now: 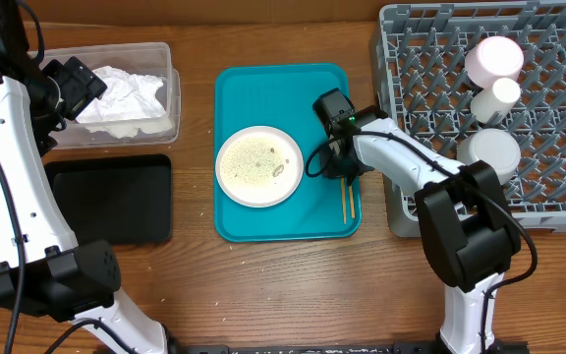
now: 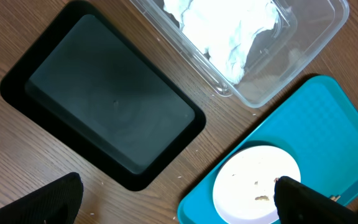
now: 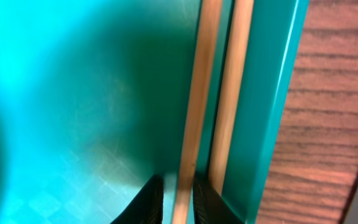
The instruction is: Sort waste into correct bins and load items into the dishwasher
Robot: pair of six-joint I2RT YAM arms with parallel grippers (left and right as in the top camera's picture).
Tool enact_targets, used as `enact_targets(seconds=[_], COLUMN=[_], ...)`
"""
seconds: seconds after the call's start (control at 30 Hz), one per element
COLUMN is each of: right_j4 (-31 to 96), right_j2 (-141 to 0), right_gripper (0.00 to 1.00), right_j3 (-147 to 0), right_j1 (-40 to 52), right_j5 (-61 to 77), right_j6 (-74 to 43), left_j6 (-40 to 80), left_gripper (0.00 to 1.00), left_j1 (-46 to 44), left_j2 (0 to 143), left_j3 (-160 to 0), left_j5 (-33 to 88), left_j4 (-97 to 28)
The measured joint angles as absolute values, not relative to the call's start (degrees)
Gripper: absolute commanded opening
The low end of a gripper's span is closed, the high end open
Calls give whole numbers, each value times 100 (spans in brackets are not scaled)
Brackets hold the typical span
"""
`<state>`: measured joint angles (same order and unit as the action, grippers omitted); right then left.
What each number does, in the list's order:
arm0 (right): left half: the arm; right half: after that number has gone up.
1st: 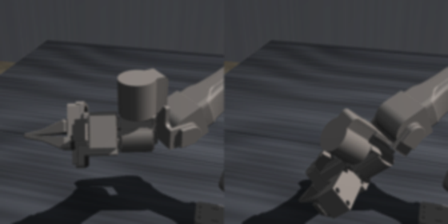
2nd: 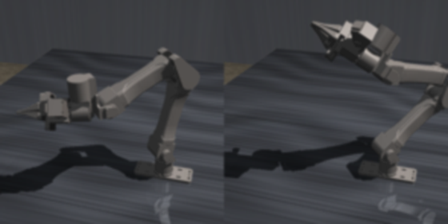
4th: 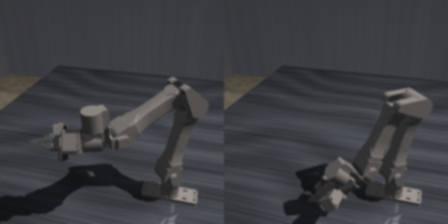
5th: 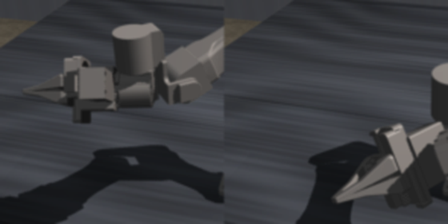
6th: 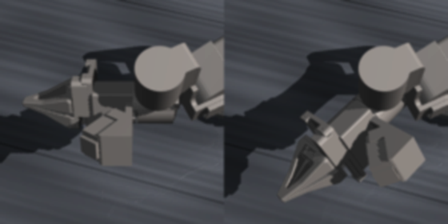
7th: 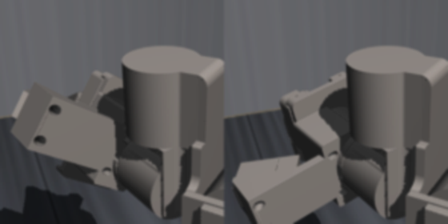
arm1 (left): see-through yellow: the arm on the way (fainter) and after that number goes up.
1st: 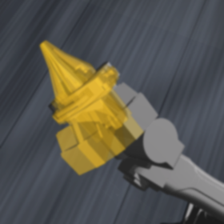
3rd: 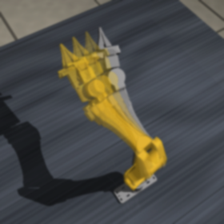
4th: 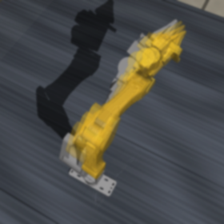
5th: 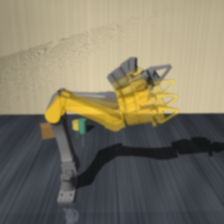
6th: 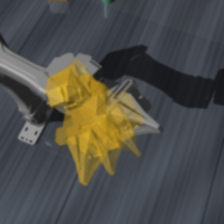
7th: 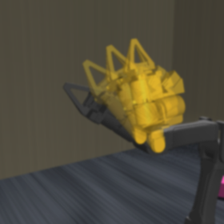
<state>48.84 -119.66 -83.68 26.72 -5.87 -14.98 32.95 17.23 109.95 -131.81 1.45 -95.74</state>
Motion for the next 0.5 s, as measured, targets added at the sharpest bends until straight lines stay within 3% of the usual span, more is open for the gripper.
enact_targets(seconds=[0.1,0.5], right_j4=[4755,5183], right_j2=[-11896,-11907], right_gripper=[4,4], right_j3=[-8232,-8486], right_j1=[2672,2672], right_j5=[-585,-596], right_j6=[-1505,-1496], left_j6=[3295,3295], left_gripper=[100,100], left_j1=[1723,1723], left_j2=[10995,10995], left_j3=[-13181,-13181], left_j5=[148,145], left_j4=[-9572,-9564])
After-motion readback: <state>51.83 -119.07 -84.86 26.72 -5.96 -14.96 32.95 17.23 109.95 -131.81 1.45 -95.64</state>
